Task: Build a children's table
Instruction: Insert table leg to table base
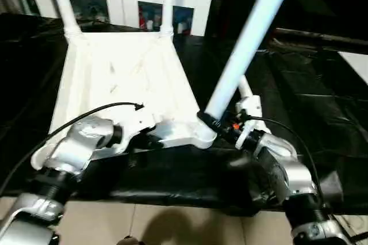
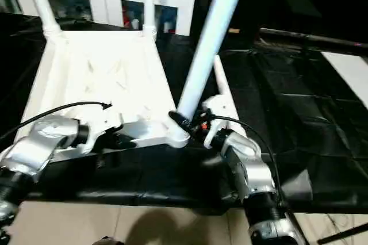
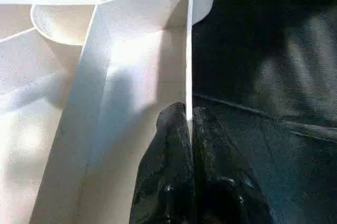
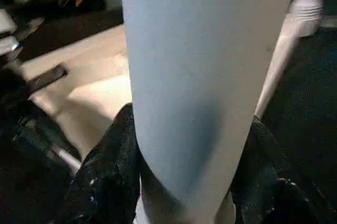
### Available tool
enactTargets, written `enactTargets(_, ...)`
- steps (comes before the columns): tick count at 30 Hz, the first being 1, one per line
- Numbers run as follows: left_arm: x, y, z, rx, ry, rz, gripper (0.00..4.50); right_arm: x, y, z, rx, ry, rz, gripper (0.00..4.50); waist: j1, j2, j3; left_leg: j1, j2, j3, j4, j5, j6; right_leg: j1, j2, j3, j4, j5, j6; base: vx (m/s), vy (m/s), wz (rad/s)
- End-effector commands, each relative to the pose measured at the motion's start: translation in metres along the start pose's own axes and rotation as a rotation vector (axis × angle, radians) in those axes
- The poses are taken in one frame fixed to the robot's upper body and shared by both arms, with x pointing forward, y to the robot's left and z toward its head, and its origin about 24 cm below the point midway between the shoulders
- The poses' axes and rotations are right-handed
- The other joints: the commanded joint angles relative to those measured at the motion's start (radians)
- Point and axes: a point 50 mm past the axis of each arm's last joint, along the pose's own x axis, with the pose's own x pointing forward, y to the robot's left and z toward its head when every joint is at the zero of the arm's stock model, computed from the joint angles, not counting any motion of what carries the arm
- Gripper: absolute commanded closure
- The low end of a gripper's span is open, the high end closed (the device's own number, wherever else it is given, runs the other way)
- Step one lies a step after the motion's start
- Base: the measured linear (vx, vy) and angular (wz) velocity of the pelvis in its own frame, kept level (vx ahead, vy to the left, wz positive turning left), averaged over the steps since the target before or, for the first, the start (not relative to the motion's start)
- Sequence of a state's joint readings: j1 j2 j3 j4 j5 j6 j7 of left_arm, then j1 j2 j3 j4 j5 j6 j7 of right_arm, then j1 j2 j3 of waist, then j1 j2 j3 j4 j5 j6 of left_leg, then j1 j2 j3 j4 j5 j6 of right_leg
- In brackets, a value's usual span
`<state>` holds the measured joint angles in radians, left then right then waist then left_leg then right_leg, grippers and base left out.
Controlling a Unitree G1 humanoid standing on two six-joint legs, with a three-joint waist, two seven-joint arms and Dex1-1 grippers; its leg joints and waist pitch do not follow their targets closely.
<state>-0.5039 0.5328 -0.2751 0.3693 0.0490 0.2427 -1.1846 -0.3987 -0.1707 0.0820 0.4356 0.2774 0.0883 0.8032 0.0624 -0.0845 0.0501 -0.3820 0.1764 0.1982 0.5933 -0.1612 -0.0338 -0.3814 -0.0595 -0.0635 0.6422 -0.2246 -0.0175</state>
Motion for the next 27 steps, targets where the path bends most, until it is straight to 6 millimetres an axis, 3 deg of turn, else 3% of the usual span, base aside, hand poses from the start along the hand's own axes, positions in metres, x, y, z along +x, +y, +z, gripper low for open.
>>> enactTargets(1, 0.006, -0.007, 0.0, 0.016, -0.006, -0.045, 4.5, -0.005, 0.014, -0.042, 0.092, 0.233, 0.097, 2.63, 0.004, 0.016, -0.049, 0.029, 0.07, -0.037, -0.079, -0.271, -0.019, 0.024, -0.099, 0.061, -0.094, -0.227, -0.189, 0.0, 0.0, 0.0)
enactTargets(6, 0.007, -0.009, 0.001, 0.05, 0.011, -0.082, 4.5, -0.012, 0.014, -0.053, 0.094, 0.338, 0.178, 2.63, 0.003, 0.007, -0.05, 0.034, 0.073, -0.039, -0.082, -0.325, -0.042, 0.02, -0.102, 0.061, -0.099, -0.264, -0.181, 0.0, 0.0, 0.0)
enactTargets(9, 0.008, -0.01, 0.001, 0.061, 0.011, -0.094, 4.5, -0.014, 0.013, -0.055, 0.103, 0.335, 0.18, 2.63, 0.004, 0.003, -0.045, 0.043, 0.072, -0.043, -0.084, -0.395, -0.06, 0.013, -0.107, 0.061, -0.111, -0.367, -0.164, 0.0, 0.0, 0.0)
enactTargets(12, 0.008, -0.012, 0.002, 0.073, 0.0, -0.117, 4.5, -0.018, 0.011, -0.057, 0.127, 0.307, 0.173, 2.63, 0.003, 0.005, -0.043, 0.051, 0.074, -0.048, -0.087, -0.44, -0.074, 0.011, -0.109, 0.061, -0.119, -0.413, -0.159, 0.0, 0.0, 0.0)
enactTargets(20, 0.006, -0.014, 0.0, 0.077, -0.004, -0.154, 4.5, -0.024, 0.008, -0.059, 0.181, 0.251, 0.153, 2.63, 0.004, 0.004, -0.051, 0.049, 0.075, -0.047, -0.091, -0.424, -0.076, 0.017, -0.105, 0.061, -0.109, -0.309, -0.185, 0.0, 0.0, 0.0)
enactTargets(23, 0.005, -0.011, 0.001, 0.068, -0.011, -0.132, 4.5, -0.021, -0.005, -0.053, 0.267, 0.189, 0.025, 2.63, 0.005, 0.008, -0.049, 0.05, 0.075, -0.048, -0.092, -0.436, -0.079, 0.015, -0.108, 0.062, -0.111, -0.33, -0.19, 0.0, 0.0, 0.0)
enactTargets(27, 0.006, -0.011, 0.002, 0.068, -0.014, -0.124, 4.5, -0.022, -0.011, -0.046, 0.312, 0.123, -0.016, 2.64, 0.002, 0.009, -0.048, 0.052, 0.076, -0.051, -0.094, -0.468, -0.092, 0.011, -0.107, 0.061, -0.113, -0.36, -0.184, 0.0, 0.0, 0.0)
